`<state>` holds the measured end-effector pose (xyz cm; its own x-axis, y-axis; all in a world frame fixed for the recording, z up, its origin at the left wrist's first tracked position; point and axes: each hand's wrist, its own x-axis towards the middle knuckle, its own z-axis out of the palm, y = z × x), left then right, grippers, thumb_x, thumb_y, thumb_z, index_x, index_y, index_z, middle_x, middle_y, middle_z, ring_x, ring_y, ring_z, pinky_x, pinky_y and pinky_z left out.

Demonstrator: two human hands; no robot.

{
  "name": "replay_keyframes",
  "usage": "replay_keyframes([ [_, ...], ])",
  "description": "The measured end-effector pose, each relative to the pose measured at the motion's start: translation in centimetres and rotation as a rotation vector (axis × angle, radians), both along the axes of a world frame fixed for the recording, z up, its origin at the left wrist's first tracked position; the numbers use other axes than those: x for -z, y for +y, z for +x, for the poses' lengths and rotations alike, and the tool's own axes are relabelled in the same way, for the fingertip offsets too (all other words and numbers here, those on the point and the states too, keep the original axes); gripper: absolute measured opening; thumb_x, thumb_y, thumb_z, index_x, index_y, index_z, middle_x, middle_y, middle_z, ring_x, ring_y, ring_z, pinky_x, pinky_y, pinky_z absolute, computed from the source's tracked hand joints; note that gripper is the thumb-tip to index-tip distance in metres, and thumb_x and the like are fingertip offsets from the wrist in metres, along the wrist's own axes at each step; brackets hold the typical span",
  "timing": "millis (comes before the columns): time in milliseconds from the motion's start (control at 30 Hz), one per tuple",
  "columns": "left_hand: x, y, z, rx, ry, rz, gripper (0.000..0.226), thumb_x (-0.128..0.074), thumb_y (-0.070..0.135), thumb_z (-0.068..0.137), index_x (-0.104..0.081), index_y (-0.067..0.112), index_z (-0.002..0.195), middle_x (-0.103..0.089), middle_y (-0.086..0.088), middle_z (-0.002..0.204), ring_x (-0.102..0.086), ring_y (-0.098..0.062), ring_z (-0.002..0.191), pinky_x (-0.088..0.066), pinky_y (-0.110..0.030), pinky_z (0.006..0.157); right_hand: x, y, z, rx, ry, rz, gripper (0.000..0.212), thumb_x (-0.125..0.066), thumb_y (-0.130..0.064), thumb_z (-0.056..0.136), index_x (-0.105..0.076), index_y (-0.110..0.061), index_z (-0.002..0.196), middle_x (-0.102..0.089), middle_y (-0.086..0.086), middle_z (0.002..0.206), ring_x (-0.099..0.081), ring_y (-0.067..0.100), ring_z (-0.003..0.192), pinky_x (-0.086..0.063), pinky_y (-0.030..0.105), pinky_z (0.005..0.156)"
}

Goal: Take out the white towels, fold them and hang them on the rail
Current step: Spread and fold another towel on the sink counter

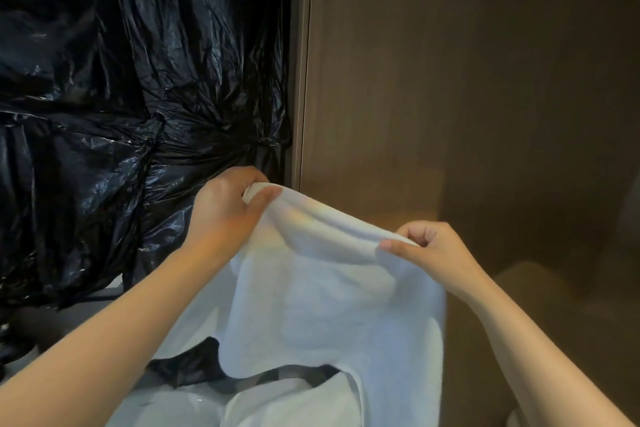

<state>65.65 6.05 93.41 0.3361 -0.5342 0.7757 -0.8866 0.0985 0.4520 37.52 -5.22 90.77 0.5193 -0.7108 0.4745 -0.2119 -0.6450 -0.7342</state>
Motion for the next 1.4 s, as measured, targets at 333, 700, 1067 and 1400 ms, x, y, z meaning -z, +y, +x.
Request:
replay_keyframes([
  [333, 0.0, -0.4, 0.4, -0.044, 0.025, -0.078, 0.010, -0.066, 0.029, 0.090, -0.064, 0.021, 0.085, -0.061, 0.007, 0.078, -0.053, -0.012, 0.071, -0.034, -0.023, 0.057, -4.4, 0.3, -0.3, 0.173, -0.005, -0.310, 0.013, -0.074, -0.031, 0.085, -0.071, -0.026, 0.074, -0.060, -0.015, 0.060, -0.052, 0.004, 0.057, -0.036, 0.014, 0.052],
  [700, 2.0, 0.6, 0.1, -0.055, 0.104, 0.108, 0.024, -0.064, 0.025, 0.091, -0.068, 0.019, 0.114, -0.065, -0.001, 0.117, -0.059, -0.020, 0.104, -0.040, -0.026, 0.081, -2.8, 1.6, 1.1, 0.240, 0.076, -0.365, 0.013, -0.067, -0.029, 0.090, -0.070, -0.027, 0.077, -0.063, -0.012, 0.067, -0.060, 0.003, 0.069, -0.040, 0.017, 0.058],
  [1067, 5.3, 1.9, -4.5, 0.279, 0.066, 0.175, 0.046, -0.068, 0.044, 0.084, -0.061, 0.032, 0.128, -0.055, 0.023, 0.121, -0.045, 0.014, 0.105, -0.028, 0.006, 0.086, -1.9, 4.0, 4.2, 0.023, 0.076, -0.280, 0.014, -0.067, -0.024, 0.091, -0.073, -0.024, 0.078, -0.068, -0.011, 0.074, -0.062, 0.006, 0.074, -0.043, 0.014, 0.061],
  [1400, 5.6, 1.8, -4.9, 0.428, 0.373, 0.094, 0.019, -0.076, 0.040, 0.078, -0.071, 0.025, 0.067, -0.068, 0.007, 0.071, -0.062, -0.005, 0.070, -0.047, -0.018, 0.066, -0.5, 4.4, 4.1, -0.031, 0.085, -0.235, 0.019, -0.073, -0.033, 0.086, -0.070, -0.029, 0.067, -0.063, -0.014, 0.063, -0.053, 0.004, 0.059, -0.037, 0.013, 0.055],
])
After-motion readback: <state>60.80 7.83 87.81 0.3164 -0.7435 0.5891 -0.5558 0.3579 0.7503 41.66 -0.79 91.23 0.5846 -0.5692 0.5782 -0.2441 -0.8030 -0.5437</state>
